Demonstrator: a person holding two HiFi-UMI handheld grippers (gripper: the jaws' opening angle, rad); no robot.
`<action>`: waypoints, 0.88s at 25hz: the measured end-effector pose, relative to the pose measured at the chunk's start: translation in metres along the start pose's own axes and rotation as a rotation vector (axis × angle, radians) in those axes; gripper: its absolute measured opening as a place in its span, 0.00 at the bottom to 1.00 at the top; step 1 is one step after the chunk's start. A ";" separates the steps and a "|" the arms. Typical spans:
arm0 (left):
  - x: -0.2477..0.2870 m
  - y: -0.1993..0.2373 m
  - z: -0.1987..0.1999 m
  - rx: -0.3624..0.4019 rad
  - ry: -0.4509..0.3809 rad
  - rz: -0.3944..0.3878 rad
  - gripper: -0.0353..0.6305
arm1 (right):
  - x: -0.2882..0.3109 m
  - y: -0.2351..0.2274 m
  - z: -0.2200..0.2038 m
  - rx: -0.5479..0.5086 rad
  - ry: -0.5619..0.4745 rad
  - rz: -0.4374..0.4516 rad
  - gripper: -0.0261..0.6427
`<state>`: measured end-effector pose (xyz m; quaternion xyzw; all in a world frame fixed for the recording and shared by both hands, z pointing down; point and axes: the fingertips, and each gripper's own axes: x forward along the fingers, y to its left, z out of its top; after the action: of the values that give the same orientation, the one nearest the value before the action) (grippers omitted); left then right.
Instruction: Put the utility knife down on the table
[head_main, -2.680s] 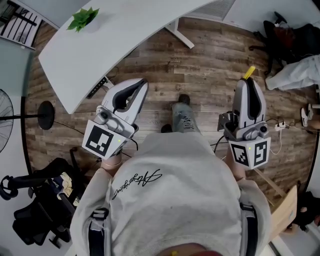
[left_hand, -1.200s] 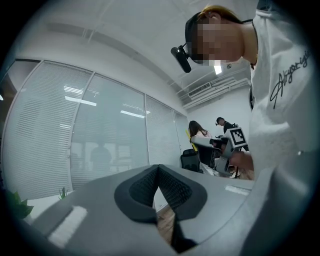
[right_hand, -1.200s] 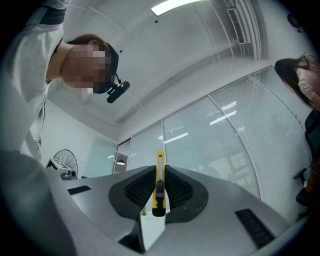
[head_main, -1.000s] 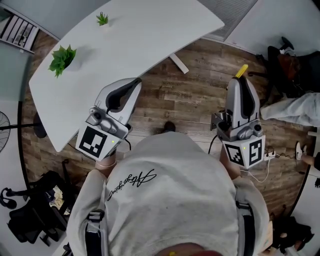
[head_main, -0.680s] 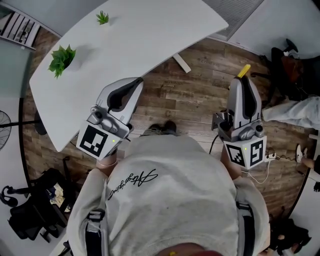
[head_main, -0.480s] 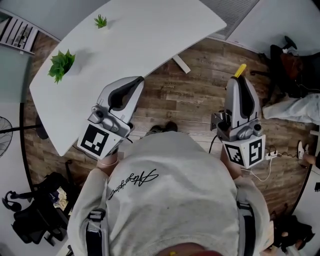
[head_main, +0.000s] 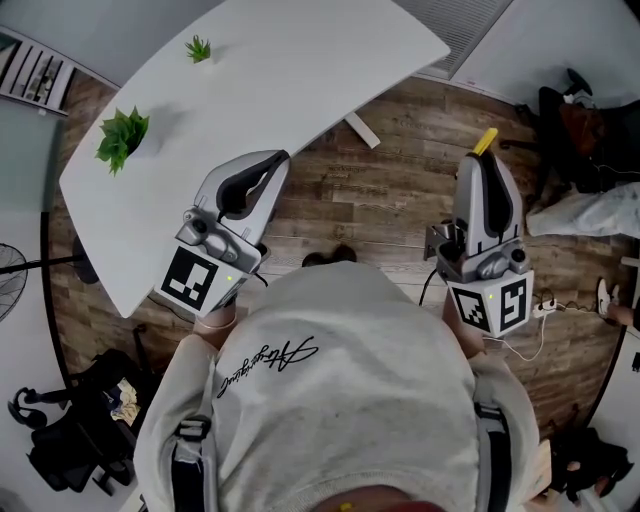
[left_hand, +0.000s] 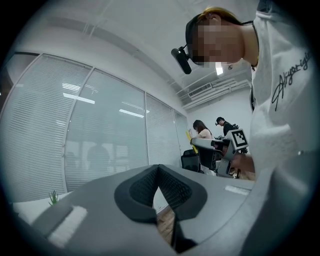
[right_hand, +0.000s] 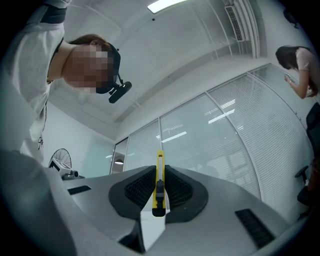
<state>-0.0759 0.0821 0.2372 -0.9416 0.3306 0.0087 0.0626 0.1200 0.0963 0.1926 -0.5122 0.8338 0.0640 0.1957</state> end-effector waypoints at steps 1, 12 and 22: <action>0.002 -0.001 0.000 0.001 0.000 -0.004 0.04 | 0.000 -0.001 0.001 -0.001 -0.001 -0.001 0.12; 0.020 -0.017 -0.003 0.011 0.004 0.018 0.04 | -0.016 -0.025 0.001 0.005 0.017 0.017 0.12; 0.024 -0.004 -0.018 -0.002 0.046 0.043 0.04 | 0.003 -0.034 -0.015 0.037 0.023 0.041 0.12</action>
<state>-0.0553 0.0678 0.2537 -0.9343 0.3523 -0.0114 0.0540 0.1445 0.0735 0.2085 -0.4922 0.8473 0.0465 0.1944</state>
